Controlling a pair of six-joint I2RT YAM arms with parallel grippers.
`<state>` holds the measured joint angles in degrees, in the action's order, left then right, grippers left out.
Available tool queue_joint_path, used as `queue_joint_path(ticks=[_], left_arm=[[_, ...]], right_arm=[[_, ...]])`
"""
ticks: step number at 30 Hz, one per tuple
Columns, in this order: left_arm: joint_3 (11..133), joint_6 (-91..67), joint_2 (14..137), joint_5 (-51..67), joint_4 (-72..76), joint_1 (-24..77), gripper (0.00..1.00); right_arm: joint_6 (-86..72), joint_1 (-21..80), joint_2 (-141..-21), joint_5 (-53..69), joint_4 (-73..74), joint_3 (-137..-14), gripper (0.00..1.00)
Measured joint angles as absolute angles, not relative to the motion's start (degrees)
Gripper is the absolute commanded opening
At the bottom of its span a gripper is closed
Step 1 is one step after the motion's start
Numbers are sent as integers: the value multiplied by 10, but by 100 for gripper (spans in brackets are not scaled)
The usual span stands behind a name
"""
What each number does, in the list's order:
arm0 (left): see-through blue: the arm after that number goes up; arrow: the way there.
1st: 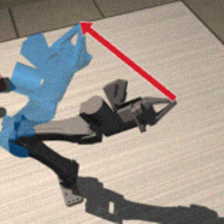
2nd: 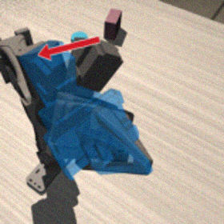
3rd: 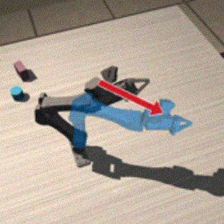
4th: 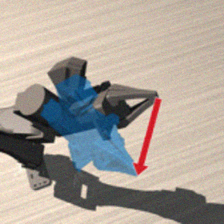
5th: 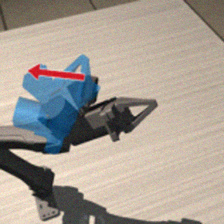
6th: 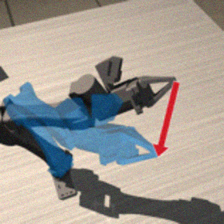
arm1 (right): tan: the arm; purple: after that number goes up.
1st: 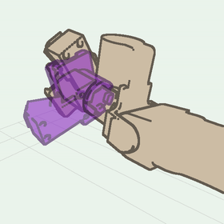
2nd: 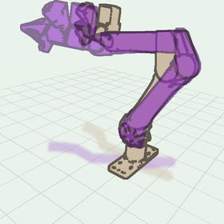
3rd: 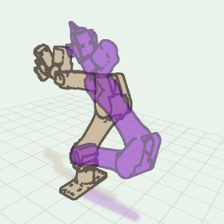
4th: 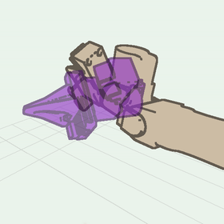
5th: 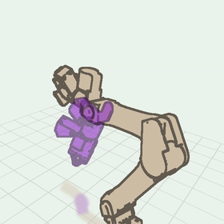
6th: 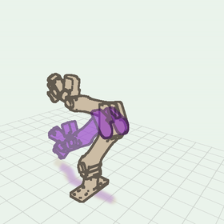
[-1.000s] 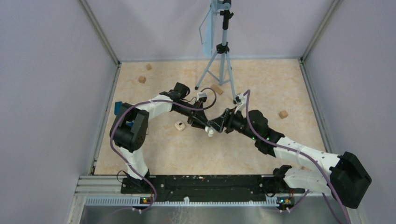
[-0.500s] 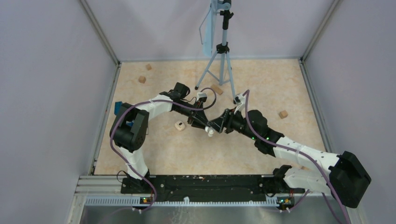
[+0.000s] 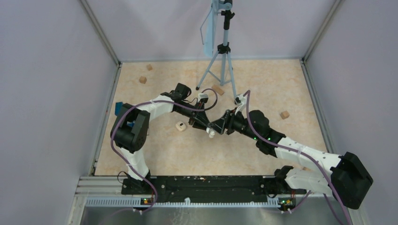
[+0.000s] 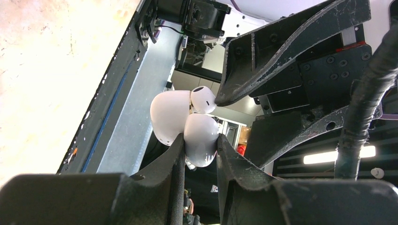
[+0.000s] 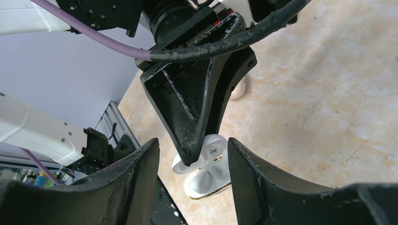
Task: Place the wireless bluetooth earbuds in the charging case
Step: Adjust the right earbud in the right side groove of the charging case.
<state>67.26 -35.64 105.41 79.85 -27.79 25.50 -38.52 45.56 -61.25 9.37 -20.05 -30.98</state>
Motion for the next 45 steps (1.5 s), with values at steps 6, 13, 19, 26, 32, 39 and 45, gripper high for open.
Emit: queue_joint_path(ticks=[6, 13, 19, 26, 32, 39, 45], left_arm=[[673, -356, 1054, 797, -277, 255, 0], [673, -356, 1054, 795, -276, 255, 0], [673, -356, 1054, 795, -277, 255, 0], [673, -356, 1054, 796, -277, 255, 0], [673, -356, 1054, 796, -277, 255, 0], [673, -356, 1054, 796, -277, 255, 0], [673, -356, 1054, 796, -277, 255, 0]], right_arm=[[-386, 456, -610, 105, -201, -309, 54], [-385, 456, -603, 102, -191, -308, 57], [-380, 456, -596, 79, -183, -308, 57], [-382, 454, -590, 58, -180, -307, 58], [-392, 444, -604, 61, -181, -307, 58], [-397, 441, -623, 77, -181, -307, 58], [-401, 441, -624, 90, -187, -307, 58]])
